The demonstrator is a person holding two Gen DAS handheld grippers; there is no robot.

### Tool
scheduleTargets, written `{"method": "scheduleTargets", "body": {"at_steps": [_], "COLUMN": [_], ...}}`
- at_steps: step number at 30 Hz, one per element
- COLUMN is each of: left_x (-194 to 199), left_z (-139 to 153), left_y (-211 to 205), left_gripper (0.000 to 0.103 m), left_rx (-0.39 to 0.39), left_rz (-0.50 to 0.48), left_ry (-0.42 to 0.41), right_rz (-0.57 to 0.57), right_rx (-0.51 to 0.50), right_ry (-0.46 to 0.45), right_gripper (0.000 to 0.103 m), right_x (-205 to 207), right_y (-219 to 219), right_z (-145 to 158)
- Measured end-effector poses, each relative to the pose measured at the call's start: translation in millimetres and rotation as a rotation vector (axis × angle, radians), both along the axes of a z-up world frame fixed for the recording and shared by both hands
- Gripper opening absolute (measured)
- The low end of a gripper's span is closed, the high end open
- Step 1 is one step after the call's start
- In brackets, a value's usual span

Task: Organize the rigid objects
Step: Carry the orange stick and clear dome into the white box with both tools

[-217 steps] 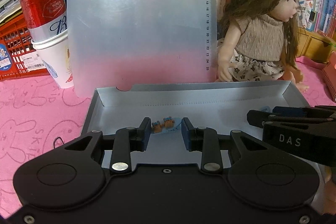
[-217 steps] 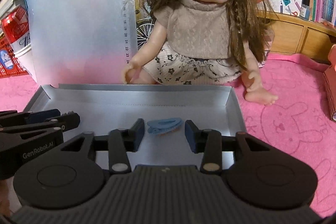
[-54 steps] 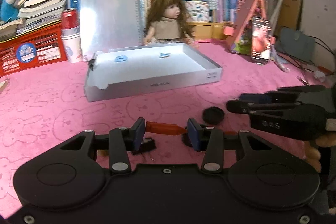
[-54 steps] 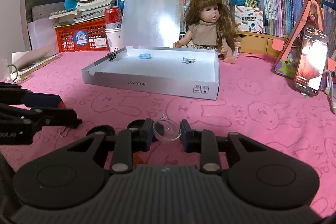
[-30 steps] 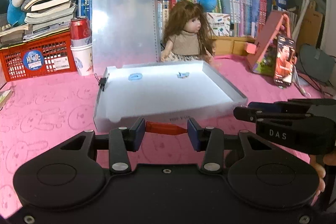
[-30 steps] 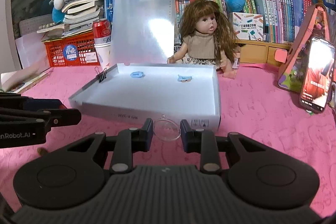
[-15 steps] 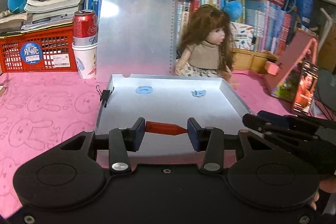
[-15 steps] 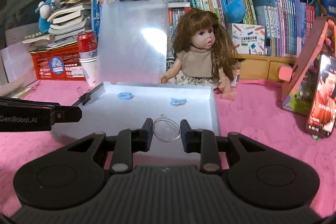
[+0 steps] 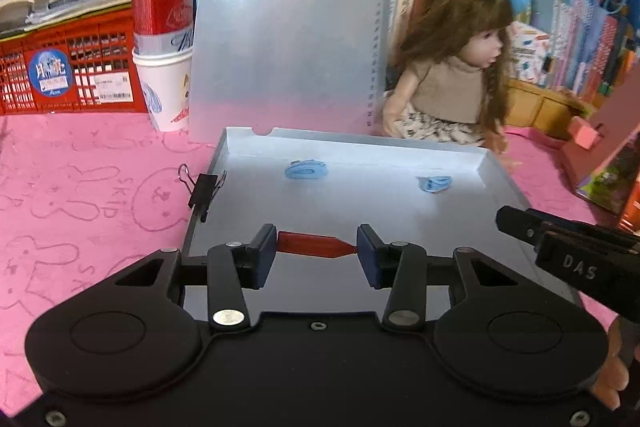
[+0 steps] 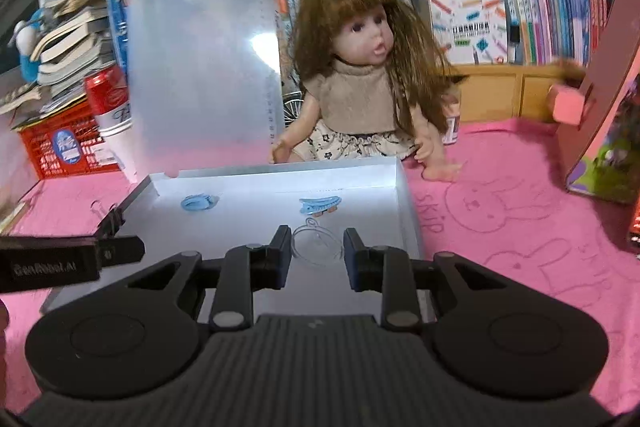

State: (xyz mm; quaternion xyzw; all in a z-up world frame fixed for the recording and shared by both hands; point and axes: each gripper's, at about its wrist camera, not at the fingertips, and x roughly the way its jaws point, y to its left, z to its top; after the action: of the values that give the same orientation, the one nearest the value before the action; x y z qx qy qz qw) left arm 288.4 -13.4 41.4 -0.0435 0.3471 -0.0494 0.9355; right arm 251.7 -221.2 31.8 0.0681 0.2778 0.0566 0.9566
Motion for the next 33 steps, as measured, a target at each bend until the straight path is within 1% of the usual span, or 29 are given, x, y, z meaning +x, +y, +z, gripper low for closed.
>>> {"method": "scheduleTargets", "body": {"at_steps": [5, 14, 20, 23, 26, 29, 31, 33], "left_x": [24.1, 54.6, 62.7, 67.2, 70.6, 74.5, 78.1, 79.7], "left_z": [-9.7, -21.2, -27.4, -31.4, -31.2, -33.0, -35.3, -35.7], "left_y": [-5.0, -7.9, -13.7, -14.9, -14.1, -14.5, -12.6, -10.9], "left_gripper": [0.042, 0.042, 0.042, 0.042, 0.042, 0.042, 0.042, 0.042], "left_rx": [0.015, 0.025, 0.032, 0.036, 0.035, 0.063, 0.053, 0.05], "left_rz": [0.033, 0.06, 0.038, 0.048, 0.056, 0.06, 0.063, 0.067], "left_ry": [0.001, 0.026, 0.004, 0.023, 0.029, 0.042, 0.065, 0.067], "right_rz": [-0.015, -0.025, -0.041, -0.047, -0.043, -0.041, -0.037, -0.038], "right_rx": [0.018, 0.023, 0.03, 0.001, -0.01, -0.014, -0.002, 0.01], "right_ry": [0.027, 0.077, 0.132, 0.174, 0.194, 0.19, 0.185, 0.186], "right_gripper": [0.033, 0.033, 0.033, 0.033, 0.033, 0.033, 0.033, 0.033], "right_x": [25.2, 58.9, 75.1, 81.1, 86.1, 89.2, 91.3, 93.8], "right_y": [-0.4, 2.0, -0.9, -0.3, 0.3, 0.3, -0.2, 0.1], "right_z": [-8.2, -19.8, -26.6, -27.0, -25.7, -24.7, -25.0, -26.0]}}
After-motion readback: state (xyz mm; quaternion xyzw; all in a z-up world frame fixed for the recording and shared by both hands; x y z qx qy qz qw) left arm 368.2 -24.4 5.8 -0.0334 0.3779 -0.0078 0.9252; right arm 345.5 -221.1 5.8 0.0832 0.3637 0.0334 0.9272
